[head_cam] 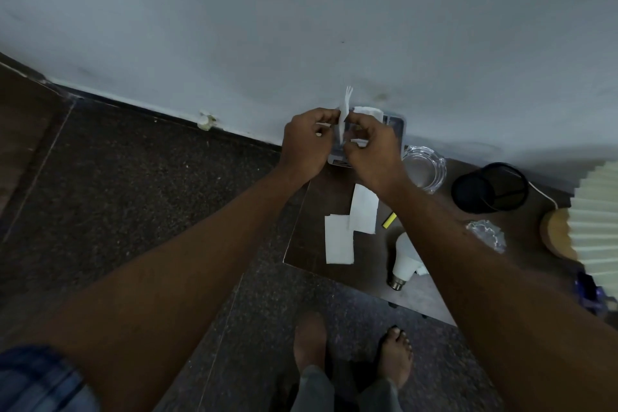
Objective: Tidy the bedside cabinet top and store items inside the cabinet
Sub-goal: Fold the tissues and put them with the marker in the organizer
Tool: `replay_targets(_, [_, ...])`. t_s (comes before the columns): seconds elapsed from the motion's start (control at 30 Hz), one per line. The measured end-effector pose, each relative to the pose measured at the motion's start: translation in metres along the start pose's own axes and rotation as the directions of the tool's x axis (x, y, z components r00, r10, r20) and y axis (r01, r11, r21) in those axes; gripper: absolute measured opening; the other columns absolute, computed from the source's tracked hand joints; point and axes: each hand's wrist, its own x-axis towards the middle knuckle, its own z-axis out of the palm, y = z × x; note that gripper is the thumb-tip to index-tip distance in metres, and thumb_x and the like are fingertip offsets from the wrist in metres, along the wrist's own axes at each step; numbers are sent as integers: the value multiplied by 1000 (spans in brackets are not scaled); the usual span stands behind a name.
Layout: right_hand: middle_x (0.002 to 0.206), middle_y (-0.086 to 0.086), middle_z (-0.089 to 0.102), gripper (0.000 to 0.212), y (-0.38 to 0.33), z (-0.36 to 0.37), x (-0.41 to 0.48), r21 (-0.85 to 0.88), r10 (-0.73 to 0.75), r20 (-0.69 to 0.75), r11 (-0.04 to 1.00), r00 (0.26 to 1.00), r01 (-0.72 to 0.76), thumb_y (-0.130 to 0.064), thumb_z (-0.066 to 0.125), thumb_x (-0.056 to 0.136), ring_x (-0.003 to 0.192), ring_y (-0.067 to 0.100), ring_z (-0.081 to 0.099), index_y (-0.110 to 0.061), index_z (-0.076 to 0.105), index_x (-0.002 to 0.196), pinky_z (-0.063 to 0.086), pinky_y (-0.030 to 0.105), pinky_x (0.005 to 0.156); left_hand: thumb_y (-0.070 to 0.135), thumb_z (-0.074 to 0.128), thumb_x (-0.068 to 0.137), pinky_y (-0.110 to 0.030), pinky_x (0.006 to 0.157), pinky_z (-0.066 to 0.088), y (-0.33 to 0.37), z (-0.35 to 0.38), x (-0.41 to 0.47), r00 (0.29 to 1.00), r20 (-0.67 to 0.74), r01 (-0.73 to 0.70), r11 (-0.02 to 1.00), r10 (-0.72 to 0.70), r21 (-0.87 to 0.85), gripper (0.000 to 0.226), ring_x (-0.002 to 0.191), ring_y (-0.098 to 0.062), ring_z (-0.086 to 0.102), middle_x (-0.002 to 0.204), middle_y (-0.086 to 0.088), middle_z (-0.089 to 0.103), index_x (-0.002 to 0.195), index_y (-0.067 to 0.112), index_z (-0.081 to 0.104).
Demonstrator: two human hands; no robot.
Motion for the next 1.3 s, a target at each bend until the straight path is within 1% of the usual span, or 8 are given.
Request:
replay_targets(0.23, [99,4,70,26,7,-2,-4,-29,-39,42,999,998,40,4,64,85,92,19,67,-10,69,106,55,24,84,-1,56,88,-34,85,62,-10,7,-1,997,26,65,997,-66,42,37,96,-15,73,112,0,76,117,13,75])
replay_targets(0.37, [102,9,70,31,9,-3,-5,-98,-56,64,993,996,62,9,59,83,88,18,64,-4,69,110,53,20,79,-4,56,88,-14,61,55,-11,7,-4,997,28,76,996,-78,51,37,74,-13,64,102,-4,77,116,11,75])
replay_targets(0.43, [102,9,69,31,10,-3,-5,-142,-70,86,986,994,81,10,59,82,88,15,61,-4,69,108,52,18,80,-4,56,89,-14,53,50,-8,6,-5,996,24,84,996,-84,37,35,68,-19,63,98,-8,77,115,11,75])
replay_targets(0.6, [119,9,67,34,14,-5,-5,-323,-132,200,926,971,193,-1,64,83,112,25,59,-8,67,117,51,40,100,-3,58,88,-15,67,57,-12,4,-13,990,-39,134,991,-135,-27,32,73,-6,67,102,-1,77,112,11,75])
replay_targets(0.77, [135,10,58,45,10,-7,-13,-365,-140,201,908,970,206,-10,67,89,130,28,48,-7,61,134,38,31,107,-5,58,87,-36,87,61,-23,4,-24,959,-112,249,964,-259,-98,35,96,-18,72,108,-1,75,114,10,74])
replay_targets(1.03, [112,6,66,23,17,-8,-38,-252,-211,92,940,973,228,-15,70,89,91,13,60,-11,69,112,54,30,80,-1,64,90,-30,94,58,-33,10,-57,949,-83,294,948,-305,-122,27,97,-14,72,104,-6,76,115,6,73])
replay_targets(1.17, [100,4,67,21,24,-5,-60,-253,-182,89,947,979,199,-17,70,89,86,17,63,-10,69,109,56,38,76,-3,63,90,-33,94,58,-42,14,-78,948,-61,308,948,-313,-83,28,99,-15,71,108,-8,75,115,5,72])
replay_targets(1.3, [103,0,68,21,32,-1,-76,-252,-124,102,956,987,146,-18,70,91,82,12,63,-15,69,112,56,30,73,-2,63,90,-32,92,58,-50,15,-93,935,-39,351,936,-352,-39,30,101,-13,70,111,-6,74,117,8,71])
